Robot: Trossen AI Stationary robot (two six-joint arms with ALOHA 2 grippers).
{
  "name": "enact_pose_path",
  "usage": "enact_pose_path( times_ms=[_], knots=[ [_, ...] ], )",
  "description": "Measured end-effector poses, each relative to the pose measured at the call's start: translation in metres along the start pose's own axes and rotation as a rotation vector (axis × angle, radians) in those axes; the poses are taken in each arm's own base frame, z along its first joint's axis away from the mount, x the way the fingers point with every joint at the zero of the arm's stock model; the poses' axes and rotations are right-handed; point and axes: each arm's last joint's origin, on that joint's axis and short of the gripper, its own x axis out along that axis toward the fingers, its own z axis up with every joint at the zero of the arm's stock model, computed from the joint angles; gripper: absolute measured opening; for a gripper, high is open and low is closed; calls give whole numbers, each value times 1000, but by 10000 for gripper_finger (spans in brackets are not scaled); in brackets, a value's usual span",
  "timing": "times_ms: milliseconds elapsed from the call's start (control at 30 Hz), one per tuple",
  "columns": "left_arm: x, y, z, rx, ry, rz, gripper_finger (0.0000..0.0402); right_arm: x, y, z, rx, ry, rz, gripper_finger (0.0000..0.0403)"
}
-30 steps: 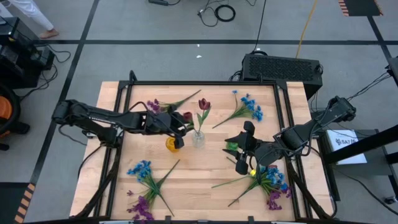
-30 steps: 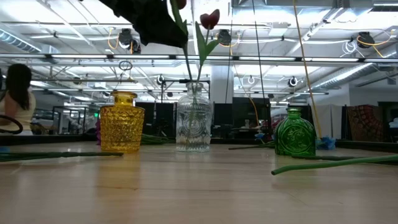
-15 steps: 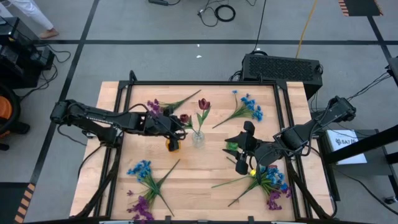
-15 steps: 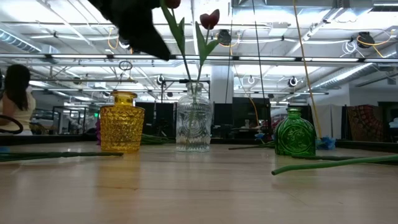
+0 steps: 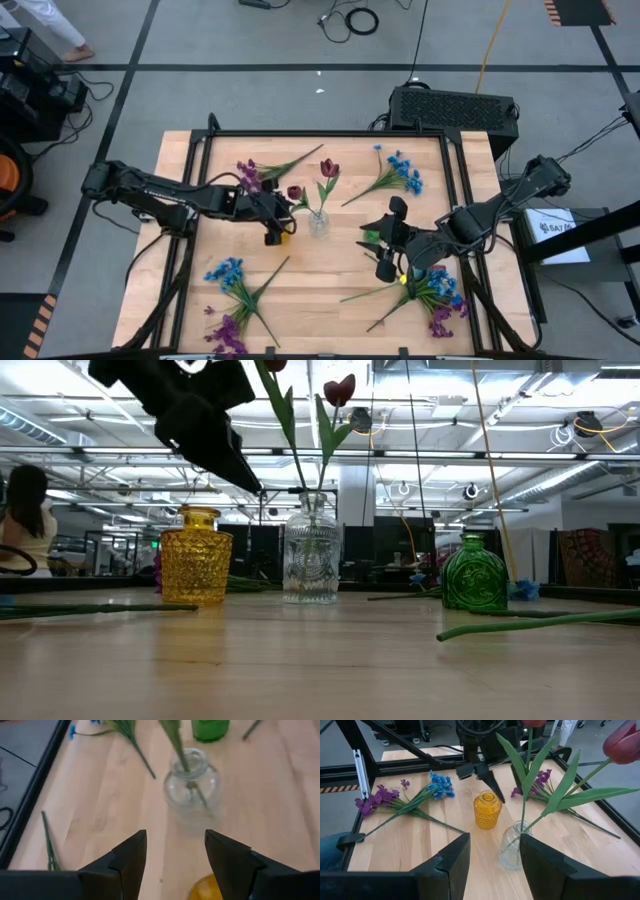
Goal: Sort flowers into vase by color
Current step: Put the top red tulip into the transparent vase
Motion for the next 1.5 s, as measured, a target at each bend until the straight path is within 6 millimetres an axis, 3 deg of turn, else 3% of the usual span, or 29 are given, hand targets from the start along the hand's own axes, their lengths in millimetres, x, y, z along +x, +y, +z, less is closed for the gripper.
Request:
enact_pose_path(
  times_ms=[400, 833, 1367, 1500],
  knots=[
    [29, 11, -23, -72, -56, -25, 207, 0, 0, 0, -18, -2, -1, 164],
    [59, 5, -25, -78, -85, -63, 207, 0, 0, 0, -26, -2, 1, 164],
    [64, 3, -21, -61, -138, -97, 207, 0, 0, 0, -34, -1, 2, 164],
    [56, 7, -18, -60, -146, -91, 207, -3, 1, 0, -34, 4, 17, 164]
  ],
)
